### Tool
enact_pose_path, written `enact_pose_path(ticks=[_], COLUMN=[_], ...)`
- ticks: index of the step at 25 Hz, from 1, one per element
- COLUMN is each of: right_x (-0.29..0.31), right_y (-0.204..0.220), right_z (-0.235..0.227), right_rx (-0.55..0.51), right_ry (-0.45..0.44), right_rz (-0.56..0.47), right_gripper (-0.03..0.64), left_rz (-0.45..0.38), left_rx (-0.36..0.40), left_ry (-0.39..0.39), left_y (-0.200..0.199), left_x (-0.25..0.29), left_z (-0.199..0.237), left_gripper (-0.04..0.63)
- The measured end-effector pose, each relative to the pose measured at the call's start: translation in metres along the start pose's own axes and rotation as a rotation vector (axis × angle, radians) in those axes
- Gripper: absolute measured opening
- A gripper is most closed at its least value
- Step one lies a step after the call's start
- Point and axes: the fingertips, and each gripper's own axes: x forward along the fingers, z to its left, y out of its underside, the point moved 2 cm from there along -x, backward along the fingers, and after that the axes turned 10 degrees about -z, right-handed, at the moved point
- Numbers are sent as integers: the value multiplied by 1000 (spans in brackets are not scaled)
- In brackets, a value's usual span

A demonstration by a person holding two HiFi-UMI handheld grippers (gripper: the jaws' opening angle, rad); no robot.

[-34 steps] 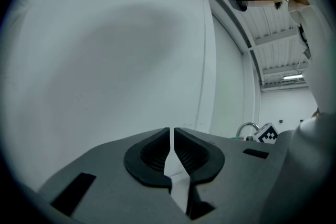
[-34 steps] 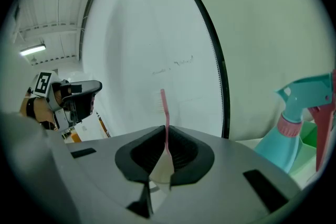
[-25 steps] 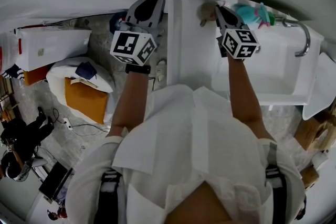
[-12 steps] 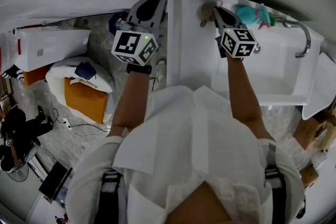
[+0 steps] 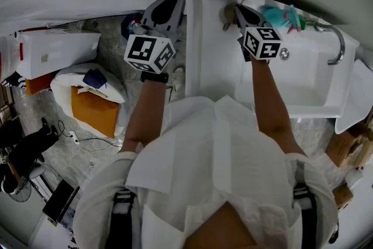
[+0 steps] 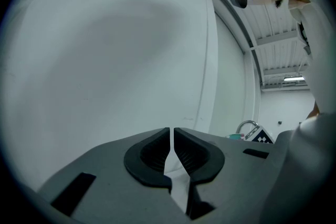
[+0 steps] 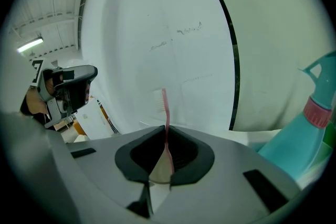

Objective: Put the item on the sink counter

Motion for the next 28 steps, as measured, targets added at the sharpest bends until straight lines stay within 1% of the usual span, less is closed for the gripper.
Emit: enact_pose_path(ticks=[12,24,28], right_x=[17,18,18], right_y=[1,1,2], right_z=[3,4,5], right_rx=[-48,-87,-123], right_ry=[-2,2,2], right_rz=[62,68,77], right_gripper=[25,25,25], left_rz=[-1,-1,-2], left_rx=[-4,-8,-7], left_ry=[-10,-3,-6], left_y=[0,1,2], left_x=[-3,-3,-4], left_z=[4,2,2], left_gripper=[37,37,37])
